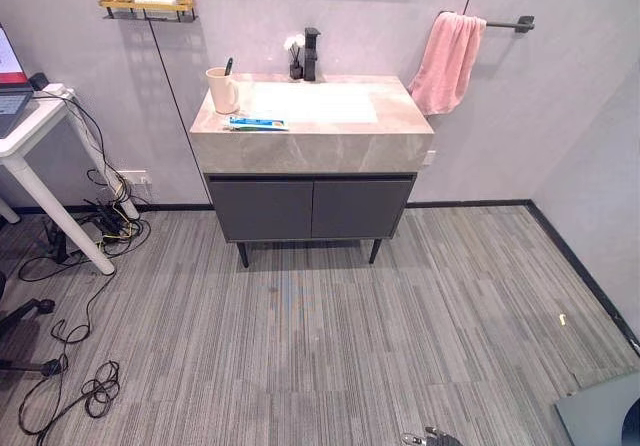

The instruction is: Put brush and paste in cup on sink, flatten towel.

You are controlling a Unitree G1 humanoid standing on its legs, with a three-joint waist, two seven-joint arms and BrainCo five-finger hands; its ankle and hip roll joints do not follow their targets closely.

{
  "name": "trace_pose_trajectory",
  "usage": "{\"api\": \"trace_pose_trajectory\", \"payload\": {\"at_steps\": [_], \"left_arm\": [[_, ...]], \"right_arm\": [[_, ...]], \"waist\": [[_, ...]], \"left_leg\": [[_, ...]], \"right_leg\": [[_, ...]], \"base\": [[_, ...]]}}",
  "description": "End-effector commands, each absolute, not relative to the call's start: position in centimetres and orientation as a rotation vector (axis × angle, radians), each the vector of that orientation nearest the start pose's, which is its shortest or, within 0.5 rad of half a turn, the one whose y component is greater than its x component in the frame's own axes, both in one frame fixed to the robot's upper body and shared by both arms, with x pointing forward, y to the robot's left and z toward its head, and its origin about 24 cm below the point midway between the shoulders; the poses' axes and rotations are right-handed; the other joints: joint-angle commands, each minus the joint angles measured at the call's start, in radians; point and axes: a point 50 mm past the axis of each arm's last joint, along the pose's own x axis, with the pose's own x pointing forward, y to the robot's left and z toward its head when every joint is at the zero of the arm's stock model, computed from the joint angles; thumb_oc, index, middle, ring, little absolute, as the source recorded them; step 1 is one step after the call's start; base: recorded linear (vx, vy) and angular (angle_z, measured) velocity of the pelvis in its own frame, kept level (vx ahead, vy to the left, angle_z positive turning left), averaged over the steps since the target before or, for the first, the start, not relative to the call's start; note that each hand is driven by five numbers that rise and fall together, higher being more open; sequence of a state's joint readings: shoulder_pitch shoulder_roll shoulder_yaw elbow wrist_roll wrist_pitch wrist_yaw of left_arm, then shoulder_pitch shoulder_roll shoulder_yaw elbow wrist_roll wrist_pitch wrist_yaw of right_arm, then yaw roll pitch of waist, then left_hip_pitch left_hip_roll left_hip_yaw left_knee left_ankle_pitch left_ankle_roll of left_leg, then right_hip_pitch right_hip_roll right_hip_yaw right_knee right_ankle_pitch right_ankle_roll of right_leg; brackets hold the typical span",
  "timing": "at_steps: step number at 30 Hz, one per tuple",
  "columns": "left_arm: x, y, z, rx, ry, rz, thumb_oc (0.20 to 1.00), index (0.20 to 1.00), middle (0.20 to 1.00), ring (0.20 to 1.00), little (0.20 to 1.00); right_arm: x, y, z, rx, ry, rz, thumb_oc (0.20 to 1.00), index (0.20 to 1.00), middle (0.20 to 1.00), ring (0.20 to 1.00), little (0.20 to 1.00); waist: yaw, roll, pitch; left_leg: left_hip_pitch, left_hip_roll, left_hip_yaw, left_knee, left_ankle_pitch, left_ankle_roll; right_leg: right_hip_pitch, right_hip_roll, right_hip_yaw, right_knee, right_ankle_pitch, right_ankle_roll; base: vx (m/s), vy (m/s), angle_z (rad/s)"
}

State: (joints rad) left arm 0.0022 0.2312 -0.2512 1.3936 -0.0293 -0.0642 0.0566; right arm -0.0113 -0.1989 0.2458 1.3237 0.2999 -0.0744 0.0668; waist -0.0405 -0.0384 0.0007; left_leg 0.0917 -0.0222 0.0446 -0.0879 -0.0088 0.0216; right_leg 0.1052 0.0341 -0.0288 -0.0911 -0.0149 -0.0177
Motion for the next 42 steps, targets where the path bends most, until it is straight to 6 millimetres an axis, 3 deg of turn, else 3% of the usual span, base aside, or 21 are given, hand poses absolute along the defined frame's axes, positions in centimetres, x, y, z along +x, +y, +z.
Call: {"api": "trace_pose_trajectory", "payload": {"at_steps": [1, 21, 28, 31, 33, 34, 36, 38, 39, 42], "left_arm": [[5.2, 23.4, -17.0, 0.383, 1.354, 0.019, 1.000, 1.000, 1.000, 1.000, 1.000], [6.6, 23.2, -16.8, 0.372, 1.296, -0.006, 1.000, 1.000, 1.000, 1.000, 1.000], [9.1, 23.6, -16.1, 0.360, 1.190, 0.049, 1.000, 1.000, 1.000, 1.000, 1.000], [11.7, 23.3, -15.4, 0.338, 1.067, 0.090, 1.000, 1.000, 1.000, 1.000, 1.000], [13.9, 23.1, -14.6, 0.316, 0.977, 0.112, 1.000, 1.000, 1.000, 1.000, 1.000], [17.1, 22.8, -12.9, 0.298, 0.825, 0.112, 1.000, 1.000, 1.000, 1.000, 1.000], [19.7, 22.8, -10.7, 0.298, 0.675, 0.101, 1.000, 1.000, 1.000, 1.000, 1.000], [21.0, 23.0, -8.9, 0.289, 0.563, 0.098, 1.000, 1.000, 1.000, 1.000, 1.000], [21.0, 23.0, -8.9, 0.289, 0.564, 0.098, 1.000, 1.000, 1.000, 1.000, 1.000], [21.3, 22.8, -7.9, 0.277, 0.504, 0.101, 1.000, 1.000, 1.000, 1.000, 1.000]], "right_arm": [[7.9, -21.3, -16.9, -0.051, 1.244, -0.081, 1.000, 1.000, 1.000, 1.000, 1.000], [8.3, -22.0, -16.7, -0.004, 1.225, -0.112, 1.000, 1.000, 1.000, 1.000, 1.000], [10.8, -22.6, -15.9, -0.024, 1.124, -0.139, 1.000, 1.000, 1.000, 1.000, 1.000], [13.3, -22.7, -15.0, -0.040, 1.017, -0.161, 1.000, 1.000, 1.000, 1.000, 1.000], [15.4, -22.7, -14.1, -0.060, 0.940, -0.156, 1.000, 1.000, 1.000, 1.000, 1.000], [18.2, -22.2, -12.7, -0.063, 0.830, -0.134, 1.000, 1.000, 1.000, 1.000, 1.000], [20.5, -21.7, -11.1, -0.073, 0.712, -0.098, 1.000, 1.000, 1.000, 1.000, 1.000], [22.2, -21.7, -9.1, -0.117, 0.592, -0.061, 1.000, 1.000, 1.000, 1.000, 1.000], [22.1, -21.7, -9.1, -0.117, 0.592, -0.061, 1.000, 1.000, 1.000, 1.000, 1.000], [22.7, -22.2, -8.0, -0.104, 0.526, -0.076, 1.000, 1.000, 1.000, 1.000, 1.000]], "waist": [[0.003, -0.012, -0.043], [-0.004, -0.001, -0.044], [0.000, 0.007, -0.036], [0.001, 0.010, -0.018], [0.000, 0.008, 0.017], [0.000, 0.006, 0.076], [-0.001, 0.002, 0.117], [0.000, -0.008, 0.144], [-0.001, -0.007, 0.143], [-0.005, -0.014, 0.165]], "left_leg": [[0.023, -0.017, 0.021, 0.001, -0.054, -0.012], [0.032, -0.017, 0.026, 0.001, -0.059, -0.012], [0.036, -0.019, 0.026, 0.001, -0.060, -0.007], [0.032, -0.019, 0.028, 0.008, -0.054, -0.003], [-0.032, -0.016, 0.032, 0.114, -0.082, 0.006], [-0.111, -0.020, 0.032, 0.242, -0.114, 0.009], [-0.177, -0.019, 0.027, 0.352, -0.167, 0.017], [-0.254, -0.014, 0.027, 0.538, -0.254, 0.015], [-0.258, -0.014, 0.027, 0.543, -0.257, 0.015], [-0.306, 0.015, 0.035, 0.692, -0.334, 0.016]], "right_leg": [[-0.005, -0.050, 0.024, 0.004, 0.016, 0.108], [-0.002, -0.051, 0.029, 0.007, 0.016, 0.108], [-0.003, -0.052, 0.028, 0.018, 0.011, 0.107], [-0.026, -0.055, 0.025, 0.061, -0.002, 0.108], [-0.093, -0.054, 0.025, 0.173, -0.032, 0.104], [-0.170, -0.049, 0.013, 0.320, -0.072, 0.103], [-0.240, -0.056, 0.006, 0.451, -0.122, 0.107], [-0.278, -0.070, -0.016, 0.570, -0.187, 0.094], [-0.281, -0.070, -0.017, 0.573, -0.188, 0.094], [-0.324, -0.075, -0.033, 0.697, -0.246, 0.084]], "base": [[0.01, 0.012, -0.03], [0.00, 0.004, -0.02], [0.00, 0.000, 0.00], [-0.04, 0.003, 0.00], [-0.25, -0.005, 0.01], [-0.38, -0.006, 0.04], [-0.21, -0.010, 0.10], [-0.01, -0.038, 0.26], [-0.01, -0.048, 0.29], [-0.01, -0.042, 0.03]]}}
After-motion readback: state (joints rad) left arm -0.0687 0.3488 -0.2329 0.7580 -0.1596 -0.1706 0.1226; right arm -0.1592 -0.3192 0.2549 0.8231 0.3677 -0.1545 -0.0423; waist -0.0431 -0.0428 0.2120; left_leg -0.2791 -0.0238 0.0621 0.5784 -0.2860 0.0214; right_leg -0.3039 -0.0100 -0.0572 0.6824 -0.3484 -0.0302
